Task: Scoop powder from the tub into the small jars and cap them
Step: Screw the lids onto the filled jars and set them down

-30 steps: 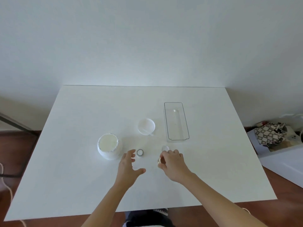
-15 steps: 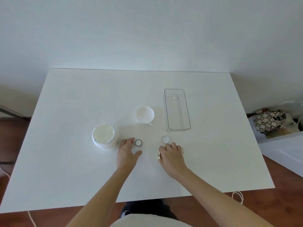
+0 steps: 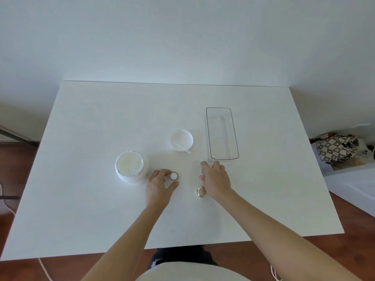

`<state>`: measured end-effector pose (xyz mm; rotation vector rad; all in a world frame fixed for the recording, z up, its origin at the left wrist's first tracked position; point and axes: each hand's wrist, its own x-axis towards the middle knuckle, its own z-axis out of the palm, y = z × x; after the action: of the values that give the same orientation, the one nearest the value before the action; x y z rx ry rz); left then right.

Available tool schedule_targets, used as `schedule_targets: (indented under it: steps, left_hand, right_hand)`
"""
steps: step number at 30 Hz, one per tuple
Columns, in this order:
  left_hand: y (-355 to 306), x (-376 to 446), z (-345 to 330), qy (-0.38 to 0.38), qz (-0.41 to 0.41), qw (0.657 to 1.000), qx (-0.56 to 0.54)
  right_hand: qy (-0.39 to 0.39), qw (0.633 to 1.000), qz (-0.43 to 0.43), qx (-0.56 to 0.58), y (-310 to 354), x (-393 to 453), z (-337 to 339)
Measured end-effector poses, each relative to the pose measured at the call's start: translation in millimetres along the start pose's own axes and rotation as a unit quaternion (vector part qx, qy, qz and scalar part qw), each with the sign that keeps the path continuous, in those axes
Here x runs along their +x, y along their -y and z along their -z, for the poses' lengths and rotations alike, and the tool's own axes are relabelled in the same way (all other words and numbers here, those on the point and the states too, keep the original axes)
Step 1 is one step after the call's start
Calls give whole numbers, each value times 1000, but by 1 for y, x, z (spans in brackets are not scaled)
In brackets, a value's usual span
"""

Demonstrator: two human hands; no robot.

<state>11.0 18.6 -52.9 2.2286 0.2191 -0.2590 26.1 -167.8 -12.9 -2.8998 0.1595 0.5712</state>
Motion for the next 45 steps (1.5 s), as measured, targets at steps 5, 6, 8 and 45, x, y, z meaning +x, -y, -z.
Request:
schedule_targets:
  steps: [5, 6, 8, 45]
  left_hand:
    - [-9, -11, 12, 44, 30, 990, -131]
    - [-11, -14, 14, 50, 36, 987, -148]
    - [-17, -19, 18, 58, 37, 982, -175]
    - [-116, -48, 76, 31, -94, 956, -276]
  right_hand:
    - [9, 999, 18, 43, 2, -2, 2]
    - [10, 997, 23, 71, 2, -4, 4]
    - [5, 989, 28, 146, 2, -10, 11]
    - [47, 867, 86, 489, 21, -65, 141]
